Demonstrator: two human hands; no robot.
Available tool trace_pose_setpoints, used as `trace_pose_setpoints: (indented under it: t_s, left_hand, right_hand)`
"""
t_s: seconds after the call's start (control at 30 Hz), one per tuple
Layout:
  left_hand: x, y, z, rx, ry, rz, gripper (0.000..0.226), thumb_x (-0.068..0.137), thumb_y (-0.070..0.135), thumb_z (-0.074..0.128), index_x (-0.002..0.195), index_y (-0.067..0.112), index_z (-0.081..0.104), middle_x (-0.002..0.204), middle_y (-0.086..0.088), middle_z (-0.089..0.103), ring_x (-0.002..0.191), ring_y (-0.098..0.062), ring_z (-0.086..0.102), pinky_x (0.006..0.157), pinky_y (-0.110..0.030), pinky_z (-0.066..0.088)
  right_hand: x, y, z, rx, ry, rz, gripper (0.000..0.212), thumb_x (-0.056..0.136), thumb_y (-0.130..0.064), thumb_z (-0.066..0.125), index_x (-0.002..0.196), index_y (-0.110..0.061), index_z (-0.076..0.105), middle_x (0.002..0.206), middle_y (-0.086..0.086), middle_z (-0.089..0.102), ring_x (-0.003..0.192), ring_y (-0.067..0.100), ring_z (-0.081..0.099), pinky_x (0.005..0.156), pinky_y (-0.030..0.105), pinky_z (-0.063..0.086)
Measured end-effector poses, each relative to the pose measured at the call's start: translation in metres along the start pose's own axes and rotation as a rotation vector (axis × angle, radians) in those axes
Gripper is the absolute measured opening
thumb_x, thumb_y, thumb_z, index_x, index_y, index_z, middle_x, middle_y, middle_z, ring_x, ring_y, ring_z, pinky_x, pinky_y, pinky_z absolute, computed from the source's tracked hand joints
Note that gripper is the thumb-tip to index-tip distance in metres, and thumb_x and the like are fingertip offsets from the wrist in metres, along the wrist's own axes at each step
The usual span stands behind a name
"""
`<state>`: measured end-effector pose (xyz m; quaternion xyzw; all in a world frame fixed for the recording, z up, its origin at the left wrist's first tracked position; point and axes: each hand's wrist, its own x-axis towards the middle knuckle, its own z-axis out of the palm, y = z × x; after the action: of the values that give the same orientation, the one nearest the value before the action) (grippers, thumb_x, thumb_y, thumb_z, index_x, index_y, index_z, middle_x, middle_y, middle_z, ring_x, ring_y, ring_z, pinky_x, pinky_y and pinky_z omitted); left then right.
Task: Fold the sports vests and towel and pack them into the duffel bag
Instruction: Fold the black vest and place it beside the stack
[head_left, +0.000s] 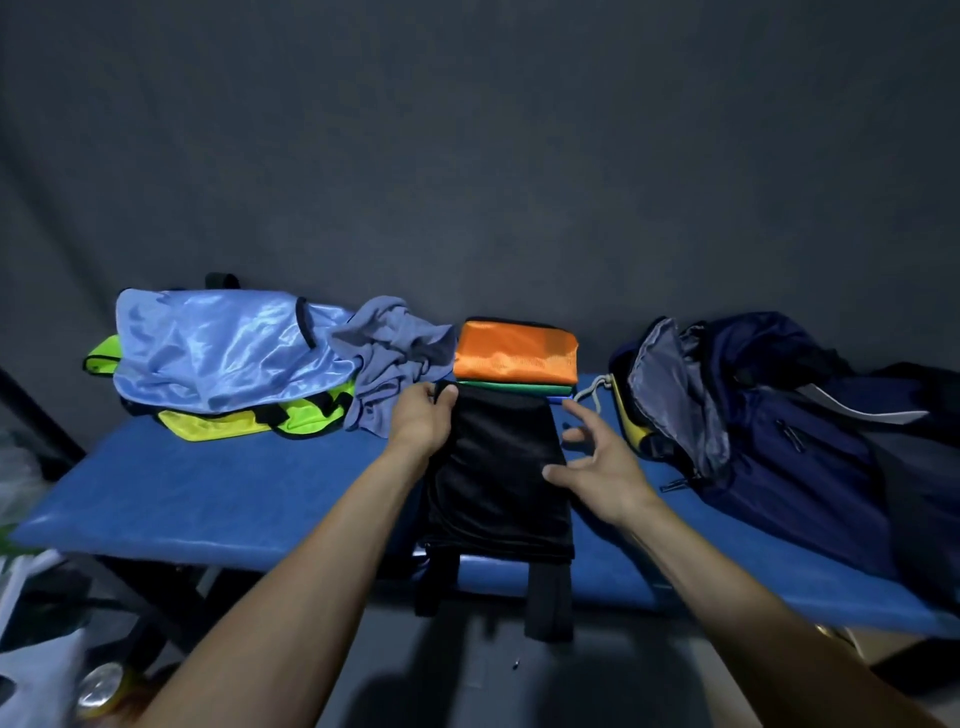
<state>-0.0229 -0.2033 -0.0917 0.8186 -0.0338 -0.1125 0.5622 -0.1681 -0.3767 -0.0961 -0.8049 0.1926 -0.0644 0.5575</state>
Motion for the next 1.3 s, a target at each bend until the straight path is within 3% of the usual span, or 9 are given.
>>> trace_pose_setpoints:
  t_s: [0.13,0.27,0.43,0.57,0.77,0.87,1.03,1.17,1.3]
  left_hand:
    - [0.006,-0.007,0.000,0.162,0.003,0.050,0.021,0.107,0.028,0.050,0.100,0.011,0.061,0.095,-0.004,0.059,0.106,-0.032,0.061,0.079,-0.029,0.039]
    - [0.014,-0.014,-0.004,0.348,0.020,0.181,0.032,0.106,0.031,0.050,0.126,0.008,0.061,0.124,-0.015,0.065,0.121,-0.035,0.057,0.091,-0.037,0.044]
    - [-0.003,-0.013,-0.021,0.641,-0.096,0.748,0.039,0.100,0.037,0.059,0.134,0.018,0.059,0.134,-0.003,0.056,0.126,-0.024,0.049,0.104,-0.042,0.043]
    - [-0.024,-0.033,-0.030,0.877,-0.571,0.581,0.060,0.099,0.057,0.053,0.153,0.034,0.042,0.164,0.007,0.030,0.153,-0.015,0.022,0.125,-0.038,0.019]
    - [-0.043,-0.034,-0.051,0.768,-0.377,0.776,0.041,0.103,0.042,0.053,0.141,0.028,0.060,0.152,0.008,0.050,0.140,-0.010,0.042,0.116,-0.031,0.032]
    - [-0.062,-0.026,-0.051,0.645,-0.463,0.806,0.033,0.105,0.028,0.054,0.135,0.023,0.065,0.143,0.010,0.058,0.132,-0.003,0.049,0.109,-0.014,0.033]
    - [-0.085,-0.018,-0.040,0.725,-0.640,0.792,0.041,0.108,0.025,0.044,0.147,0.023,0.053,0.153,0.007,0.049,0.140,-0.007,0.041,0.118,-0.025,0.030]
    - [-0.095,-0.015,-0.030,0.836,-0.797,0.622,0.048,0.110,0.033,0.033,0.158,0.038,0.030,0.165,0.015,0.026,0.154,-0.006,0.013,0.127,-0.036,0.010]
    - [-0.097,-0.013,-0.025,0.865,-0.836,0.540,0.049,0.110,0.038,0.028,0.159,0.042,0.023,0.166,0.021,0.017,0.155,-0.005,0.000,0.128,-0.046,-0.002]
  right_hand:
    - [0.000,0.007,0.003,-0.436,-0.044,-0.189,0.060,0.094,-0.025,0.072,0.148,-0.032,0.046,0.137,0.001,0.045,0.090,0.011,0.062,0.088,0.023,0.047]
    - [-0.002,0.006,0.011,-0.866,-0.150,-0.440,0.049,0.105,-0.048,0.044,0.154,-0.041,0.038,0.165,-0.006,0.019,0.148,0.021,0.019,0.118,0.042,0.022]
    - [0.001,0.015,0.017,-0.902,-0.397,-0.318,0.050,0.108,-0.054,0.018,0.158,-0.049,0.017,0.170,-0.015,-0.005,0.155,0.014,-0.015,0.126,0.043,-0.005]
    - [0.000,0.017,0.007,-0.864,-0.364,-0.409,0.053,0.106,-0.053,0.026,0.158,-0.042,0.028,0.170,-0.012,0.007,0.157,0.013,-0.002,0.128,0.040,0.006]
    - [-0.040,-0.001,-0.006,-0.818,-0.308,-0.656,0.037,0.105,-0.040,0.040,0.139,-0.034,0.054,0.153,-0.014,0.037,0.138,0.009,0.037,0.112,0.034,0.036]
    - [-0.064,-0.008,-0.010,-0.870,-0.474,-0.670,0.052,0.088,-0.035,0.053,0.139,-0.042,0.048,0.161,-0.018,0.020,0.146,0.007,0.024,0.117,0.032,0.030]
    - [-0.084,0.001,-0.008,-1.141,-0.579,-0.658,0.084,0.082,-0.024,0.069,0.152,-0.046,0.028,0.169,-0.011,-0.012,0.156,0.016,-0.004,0.122,0.037,0.014]
    - [-0.082,0.024,0.007,-1.251,-0.356,-0.810,0.075,0.068,-0.023,0.079,0.136,-0.036,0.051,0.157,0.007,0.037,0.138,0.029,0.045,0.107,0.045,0.047]
    - [-0.079,0.038,0.010,-1.038,-0.251,-0.920,0.048,0.071,-0.020,0.082,0.116,-0.030,0.067,0.145,0.005,0.053,0.127,0.025,0.055,0.100,0.041,0.051]
